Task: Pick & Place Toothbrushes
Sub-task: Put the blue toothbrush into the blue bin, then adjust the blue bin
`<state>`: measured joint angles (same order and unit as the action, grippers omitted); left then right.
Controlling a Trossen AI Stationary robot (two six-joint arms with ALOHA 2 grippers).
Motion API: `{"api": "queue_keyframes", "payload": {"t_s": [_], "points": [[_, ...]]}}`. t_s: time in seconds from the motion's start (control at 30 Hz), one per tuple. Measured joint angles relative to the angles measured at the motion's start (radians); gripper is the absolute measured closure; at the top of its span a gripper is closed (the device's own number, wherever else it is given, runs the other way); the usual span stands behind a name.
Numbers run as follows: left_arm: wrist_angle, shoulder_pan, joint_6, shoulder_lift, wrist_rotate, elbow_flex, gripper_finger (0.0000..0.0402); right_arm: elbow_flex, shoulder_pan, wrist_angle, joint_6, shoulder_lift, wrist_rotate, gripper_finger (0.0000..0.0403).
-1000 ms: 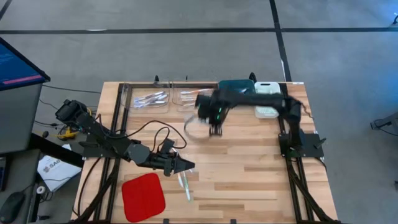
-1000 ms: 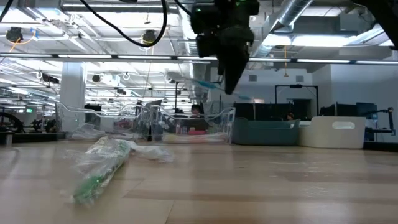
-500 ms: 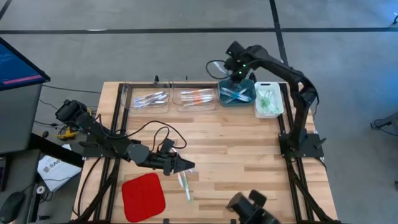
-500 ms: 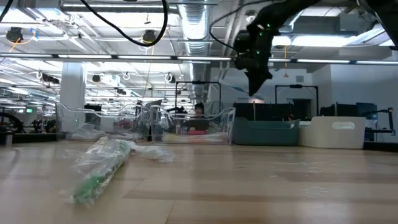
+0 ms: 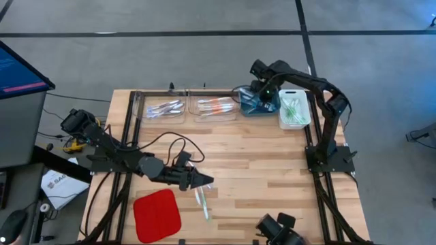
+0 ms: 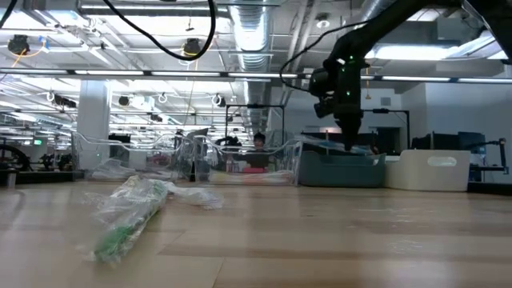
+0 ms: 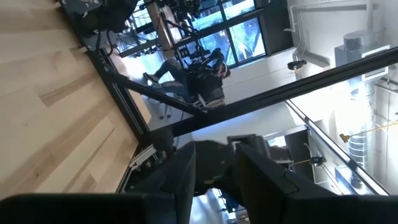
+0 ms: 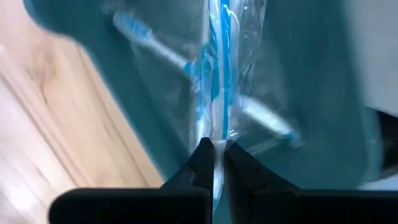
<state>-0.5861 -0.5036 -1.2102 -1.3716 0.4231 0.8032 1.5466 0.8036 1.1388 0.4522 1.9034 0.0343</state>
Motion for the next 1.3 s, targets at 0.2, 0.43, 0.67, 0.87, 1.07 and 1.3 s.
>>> {"api": "queue_keyframes", "payload": {"t_s": [0.2, 0.43, 0.67, 0.87, 1.07, 1.3], "points": [[0.0, 0.021, 0.0, 0.0, -0.001, 0.0, 0.0293, -0.124, 0.0, -0.035, -0.005, 0.0, 0.034, 0.0396], [0.0, 0.05, 0.0, 0.0, -0.007, 0.0, 0.0293, -0.181, -0.002, -0.061, -0.015, 0.0, 0.043, 0.0396], [0.001, 0.079, 0.0, 0.0, -0.051, 0.0, 0.0293, -0.181, -0.004, -0.071, 0.001, 0.0, 0.045, 0.0345], [0.001, 0.081, 0.0, 0.0, -0.055, 0.0, 0.0293, -0.175, -0.005, -0.086, -0.001, 0.0, 0.045, 0.0289], [0.002, 0.081, 0.0, 0.0, -0.057, 0.0, 0.0293, -0.065, -0.005, -0.053, -0.033, 0.0, 0.044, 0.0242], [0.002, 0.081, 0.0, 0.0, -0.065, 0.0, 0.0293, 0.134, -0.015, 0.105, -0.148, -0.001, -0.105, 0.0214]]}}
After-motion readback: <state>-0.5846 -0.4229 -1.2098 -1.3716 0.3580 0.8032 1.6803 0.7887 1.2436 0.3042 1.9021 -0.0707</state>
